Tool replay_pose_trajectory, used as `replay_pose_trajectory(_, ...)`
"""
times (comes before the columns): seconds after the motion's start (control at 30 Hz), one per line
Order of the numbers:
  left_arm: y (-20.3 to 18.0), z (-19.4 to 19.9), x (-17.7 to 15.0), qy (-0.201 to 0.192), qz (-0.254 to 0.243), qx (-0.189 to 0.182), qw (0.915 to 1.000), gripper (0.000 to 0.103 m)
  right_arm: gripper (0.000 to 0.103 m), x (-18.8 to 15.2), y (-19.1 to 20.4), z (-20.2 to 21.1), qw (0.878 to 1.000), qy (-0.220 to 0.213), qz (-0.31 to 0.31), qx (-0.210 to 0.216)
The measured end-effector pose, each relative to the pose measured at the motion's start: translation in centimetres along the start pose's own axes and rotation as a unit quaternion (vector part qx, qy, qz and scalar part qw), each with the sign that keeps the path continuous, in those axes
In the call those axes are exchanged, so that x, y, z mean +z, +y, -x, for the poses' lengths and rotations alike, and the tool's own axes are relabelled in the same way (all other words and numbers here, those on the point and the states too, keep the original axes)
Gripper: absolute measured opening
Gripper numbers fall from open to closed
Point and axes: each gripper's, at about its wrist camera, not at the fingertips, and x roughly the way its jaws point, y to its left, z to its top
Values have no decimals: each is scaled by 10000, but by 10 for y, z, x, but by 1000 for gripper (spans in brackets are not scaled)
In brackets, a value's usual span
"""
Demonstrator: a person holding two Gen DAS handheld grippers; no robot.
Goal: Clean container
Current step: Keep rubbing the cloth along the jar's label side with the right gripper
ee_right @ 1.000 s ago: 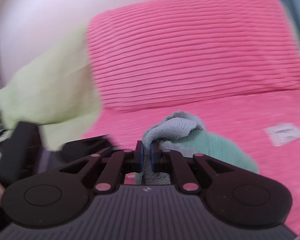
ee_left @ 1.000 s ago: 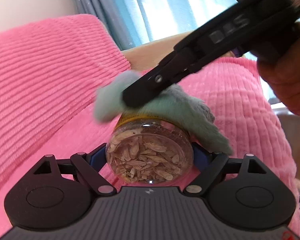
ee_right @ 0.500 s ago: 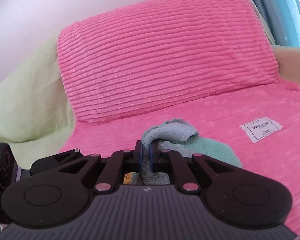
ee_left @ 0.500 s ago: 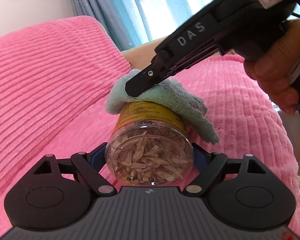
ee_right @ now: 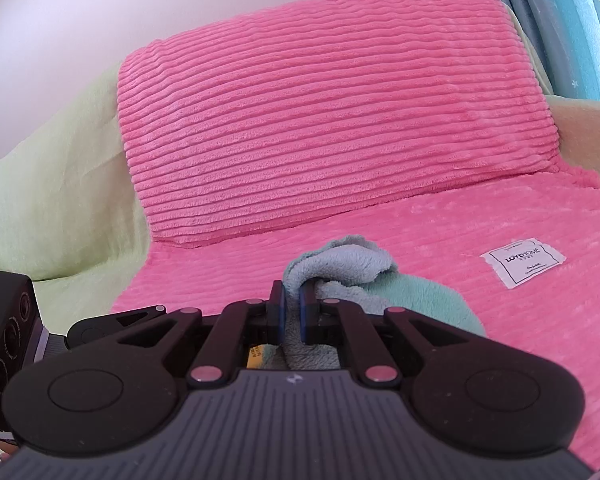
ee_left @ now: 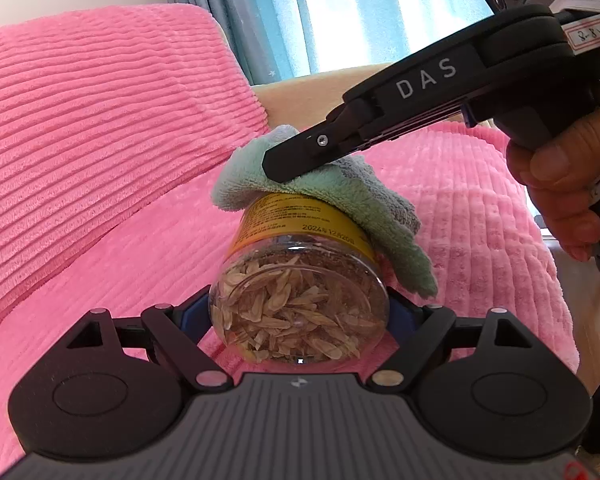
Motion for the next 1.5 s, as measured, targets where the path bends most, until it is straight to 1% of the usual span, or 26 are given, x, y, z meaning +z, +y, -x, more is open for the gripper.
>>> replay_pose_trajectory(0.07,2,0,-1,37,122,-45,9999,85,4,0,2,0,10000,3,21,-14)
replay_pose_trajectory(0.13,7,0,0,51,410,-184,9990,87,4,0,3,0,10000,5,42,-28)
replay_pose_trajectory(0.2,17,0,0,20,847,-391,9956,88,4,0,5,0,10000,8,63,-42)
replay_pose_trajectory(0.27,25,0,0,0,1185,-522,9916,88,4,0,6,0,9999,11,84,-56)
replay_pose_trajectory(0.43,33,-4,-4,-4,1666,-708,9835,86,4,-1,10,0,9999,18,136,-92)
replay_pose_trajectory(0.47,32,-3,-5,-14,1615,-696,9844,86,4,-1,11,0,9998,19,147,-99)
replay_pose_trajectory(0.57,21,-3,-1,-58,1205,-510,9914,86,5,-1,14,0,9998,33,205,-82)
replay_pose_trajectory(0.67,2,-2,2,-58,367,-131,9992,86,6,-2,23,0,9993,79,357,70)
replay_pose_trajectory(0.77,-15,0,0,-42,-361,205,9991,86,6,-2,32,0,9984,126,509,221)
replay_pose_trajectory(0.87,-24,-1,-1,-30,-674,314,9972,86,6,-3,40,0,9970,173,661,372)
replay_pose_trajectory(0.97,-28,0,-1,-30,-706,327,9970,86,4,-4,49,1,9951,219,813,523)
replay_pose_trajectory(1.0,-23,1,-1,-15,-693,319,9971,86,4,-4,52,1,9943,235,863,574)
replay_pose_trajectory(1.03,-17,1,-2,6,-692,314,9971,86,4,3,15,4,9938,226,906,597)
replay_pose_trajectory(1.07,-14,0,-2,12,-710,318,9970,86,4,8,-9,4,9951,180,851,462)
replay_pose_trajectory(1.1,-13,-2,-1,12,-732,323,9968,86,4,8,-15,3,9968,132,715,322)
replay_pose_trajectory(1.17,-8,-4,-1,15,-737,328,9967,86,4,9,-26,1,9988,78,377,316)
replay_pose_trajectory(1.23,-3,-6,1,18,-684,319,9971,86,4,8,-29,-1,9993,46,176,338)
replay_pose_trajectory(1.43,19,-19,7,43,-621,293,9976,86,4,6,-21,-4,9992,41,281,297)
replay_pose_trajectory(1.5,-18,2,0,51,-530,456,9975,86,4,6,-21,-4,9991,43,284,299)
